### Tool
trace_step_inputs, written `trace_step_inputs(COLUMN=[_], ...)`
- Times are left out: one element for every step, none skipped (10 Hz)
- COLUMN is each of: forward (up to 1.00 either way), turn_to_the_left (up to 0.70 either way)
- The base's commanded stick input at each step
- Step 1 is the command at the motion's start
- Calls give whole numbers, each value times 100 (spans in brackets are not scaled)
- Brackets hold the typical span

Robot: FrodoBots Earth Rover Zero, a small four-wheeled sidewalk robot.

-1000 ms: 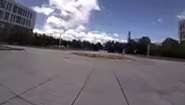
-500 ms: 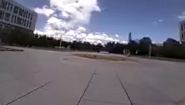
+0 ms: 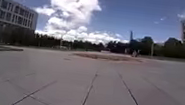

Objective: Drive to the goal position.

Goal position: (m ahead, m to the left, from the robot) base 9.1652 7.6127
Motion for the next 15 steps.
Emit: trace_step_inputs(forward=[70,70,70,70,70,70,70,70,70,70,70,70,70,70,70], turn_to_the_left=[0,0,0,0,0,0,0,0,0,0,0,0,0,0,0])
